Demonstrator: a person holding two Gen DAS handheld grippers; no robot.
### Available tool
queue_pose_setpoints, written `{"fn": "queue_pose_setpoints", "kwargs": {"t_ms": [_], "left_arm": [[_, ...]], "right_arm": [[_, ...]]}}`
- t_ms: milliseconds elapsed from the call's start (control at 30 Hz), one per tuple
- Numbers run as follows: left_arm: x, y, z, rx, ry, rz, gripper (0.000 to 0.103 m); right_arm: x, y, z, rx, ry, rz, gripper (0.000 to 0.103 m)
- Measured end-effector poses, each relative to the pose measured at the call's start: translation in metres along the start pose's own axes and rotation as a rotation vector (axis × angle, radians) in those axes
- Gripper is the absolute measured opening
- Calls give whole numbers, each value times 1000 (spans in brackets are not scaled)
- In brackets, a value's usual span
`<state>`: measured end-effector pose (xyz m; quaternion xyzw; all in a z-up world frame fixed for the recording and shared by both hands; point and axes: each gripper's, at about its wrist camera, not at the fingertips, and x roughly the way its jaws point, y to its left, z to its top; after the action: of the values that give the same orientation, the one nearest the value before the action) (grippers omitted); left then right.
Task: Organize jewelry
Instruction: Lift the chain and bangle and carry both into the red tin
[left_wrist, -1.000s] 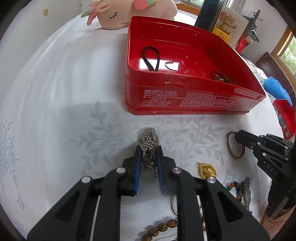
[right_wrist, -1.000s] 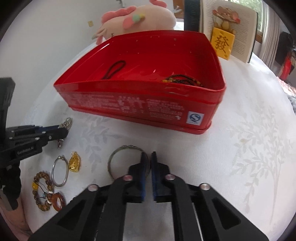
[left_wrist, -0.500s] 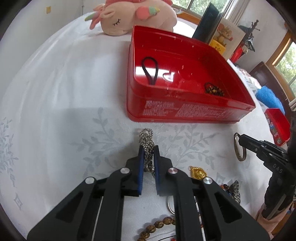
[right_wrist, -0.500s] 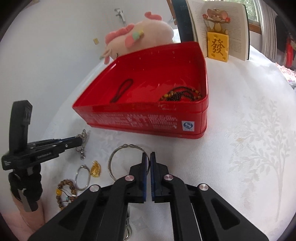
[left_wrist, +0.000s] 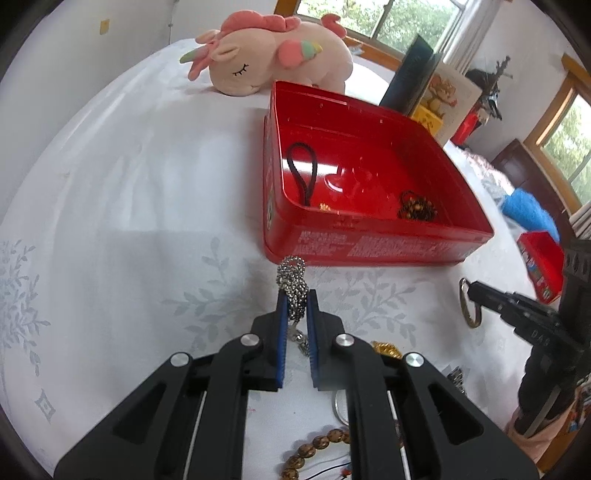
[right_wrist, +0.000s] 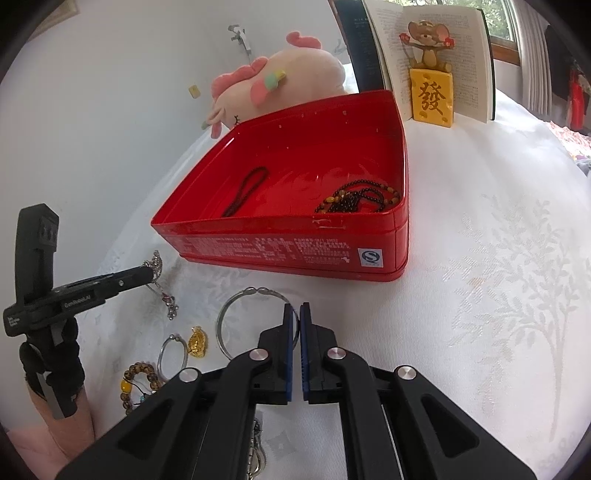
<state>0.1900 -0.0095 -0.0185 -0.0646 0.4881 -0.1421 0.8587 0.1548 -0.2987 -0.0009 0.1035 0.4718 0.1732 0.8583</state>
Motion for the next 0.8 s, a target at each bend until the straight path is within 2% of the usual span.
{"fn": "queue_pose_setpoints", "kwargs": {"t_ms": [133,433,633,800], "left_arm": [[2,-2,-2,-2,18,-26,8],[-41,-20,5,35,-76,-82,8],[-66,-42,26,99,-117,-80,8],[-73,-53,54,117,-131,-84,8]], "right_arm": [[1,-1,0,3,4,2,3],[-19,6,4,-6,-47,65,3],[-41,20,18,-45,-98,63,3],[-51,26,46,-60,-117,34,3]]}}
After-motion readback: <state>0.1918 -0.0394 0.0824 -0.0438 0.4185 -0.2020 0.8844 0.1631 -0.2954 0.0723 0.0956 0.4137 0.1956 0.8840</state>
